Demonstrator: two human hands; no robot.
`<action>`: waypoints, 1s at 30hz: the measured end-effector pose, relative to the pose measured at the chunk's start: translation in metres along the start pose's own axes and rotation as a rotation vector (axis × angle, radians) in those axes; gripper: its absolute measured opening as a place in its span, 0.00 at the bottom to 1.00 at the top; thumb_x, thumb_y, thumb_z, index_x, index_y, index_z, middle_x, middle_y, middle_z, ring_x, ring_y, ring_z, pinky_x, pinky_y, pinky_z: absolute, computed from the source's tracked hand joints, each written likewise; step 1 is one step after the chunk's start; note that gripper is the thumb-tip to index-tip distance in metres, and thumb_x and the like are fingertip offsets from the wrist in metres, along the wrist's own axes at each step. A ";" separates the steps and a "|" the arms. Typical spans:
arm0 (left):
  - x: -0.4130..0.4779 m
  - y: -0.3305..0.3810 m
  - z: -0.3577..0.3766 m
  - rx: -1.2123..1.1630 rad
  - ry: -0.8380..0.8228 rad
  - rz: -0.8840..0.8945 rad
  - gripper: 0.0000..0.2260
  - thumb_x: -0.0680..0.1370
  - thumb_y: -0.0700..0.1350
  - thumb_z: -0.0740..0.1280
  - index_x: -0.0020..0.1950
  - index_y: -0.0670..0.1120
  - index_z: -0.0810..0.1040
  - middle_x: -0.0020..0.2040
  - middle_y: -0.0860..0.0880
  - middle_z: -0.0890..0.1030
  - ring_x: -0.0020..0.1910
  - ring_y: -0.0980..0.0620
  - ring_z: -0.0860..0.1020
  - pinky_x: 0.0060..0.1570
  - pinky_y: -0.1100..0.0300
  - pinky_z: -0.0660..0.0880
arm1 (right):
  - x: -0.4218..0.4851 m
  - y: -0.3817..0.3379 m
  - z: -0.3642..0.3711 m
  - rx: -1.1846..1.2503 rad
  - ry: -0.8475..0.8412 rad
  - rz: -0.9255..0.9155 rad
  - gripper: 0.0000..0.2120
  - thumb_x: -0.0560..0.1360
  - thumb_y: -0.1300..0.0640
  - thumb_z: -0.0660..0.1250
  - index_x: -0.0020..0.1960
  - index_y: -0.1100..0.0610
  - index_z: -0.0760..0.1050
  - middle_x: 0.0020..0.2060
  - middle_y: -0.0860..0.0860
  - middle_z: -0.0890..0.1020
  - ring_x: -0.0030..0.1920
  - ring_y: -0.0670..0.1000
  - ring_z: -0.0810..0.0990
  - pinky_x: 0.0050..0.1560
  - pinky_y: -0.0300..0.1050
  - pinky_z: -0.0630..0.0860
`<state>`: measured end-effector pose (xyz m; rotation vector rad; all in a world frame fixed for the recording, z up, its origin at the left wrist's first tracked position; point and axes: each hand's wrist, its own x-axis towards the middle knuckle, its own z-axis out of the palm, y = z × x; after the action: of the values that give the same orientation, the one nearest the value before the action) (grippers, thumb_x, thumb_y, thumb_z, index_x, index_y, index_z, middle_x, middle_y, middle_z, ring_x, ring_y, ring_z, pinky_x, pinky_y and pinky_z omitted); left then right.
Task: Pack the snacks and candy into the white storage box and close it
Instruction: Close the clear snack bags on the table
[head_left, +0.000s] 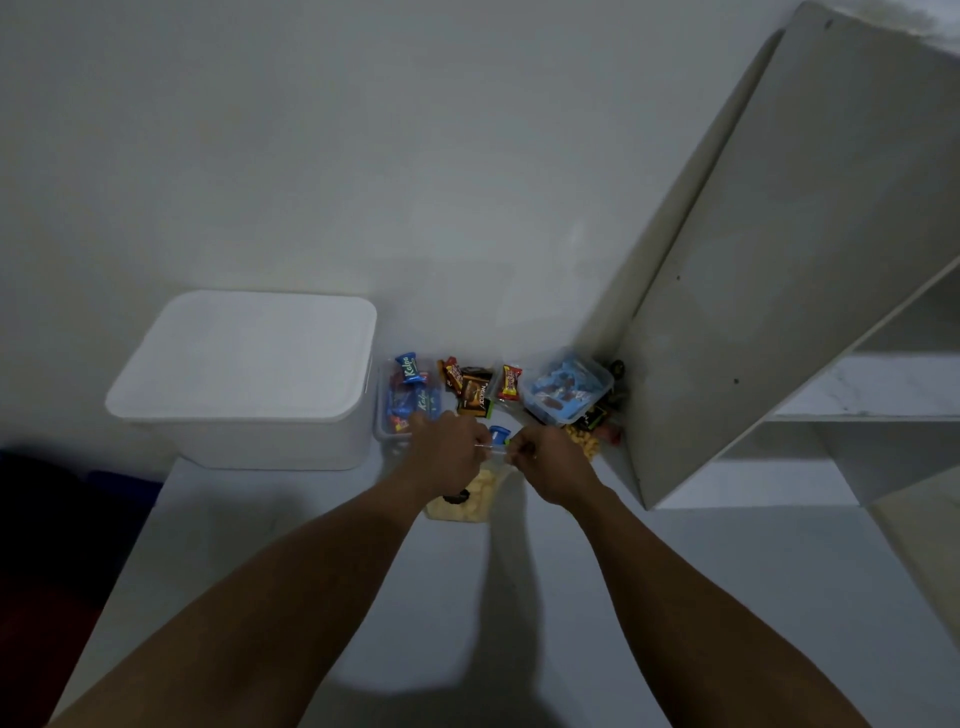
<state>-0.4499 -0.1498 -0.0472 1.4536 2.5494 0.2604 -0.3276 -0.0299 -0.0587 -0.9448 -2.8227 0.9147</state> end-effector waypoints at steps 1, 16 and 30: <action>0.000 0.001 0.000 0.003 0.005 0.002 0.11 0.79 0.51 0.63 0.60 0.56 0.79 0.60 0.55 0.80 0.60 0.49 0.73 0.59 0.44 0.61 | 0.000 0.000 0.000 0.007 0.003 0.007 0.05 0.76 0.58 0.67 0.44 0.54 0.81 0.41 0.49 0.83 0.43 0.49 0.80 0.45 0.50 0.78; 0.002 -0.002 0.004 -0.067 0.095 -0.022 0.09 0.78 0.55 0.66 0.55 0.56 0.82 0.54 0.56 0.82 0.58 0.52 0.75 0.58 0.46 0.61 | 0.000 0.000 0.002 -0.047 0.031 -0.011 0.06 0.77 0.59 0.64 0.48 0.53 0.80 0.45 0.50 0.83 0.45 0.50 0.80 0.47 0.52 0.79; -0.003 -0.028 0.002 -0.273 0.080 -0.081 0.08 0.78 0.53 0.67 0.51 0.53 0.83 0.50 0.56 0.82 0.53 0.53 0.75 0.58 0.50 0.60 | 0.011 -0.013 -0.006 -0.062 -0.003 -0.038 0.06 0.78 0.58 0.65 0.49 0.54 0.81 0.46 0.48 0.80 0.45 0.49 0.78 0.46 0.48 0.76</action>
<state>-0.4708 -0.1660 -0.0558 1.2588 2.5055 0.6381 -0.3420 -0.0291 -0.0483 -0.8932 -2.8768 0.8297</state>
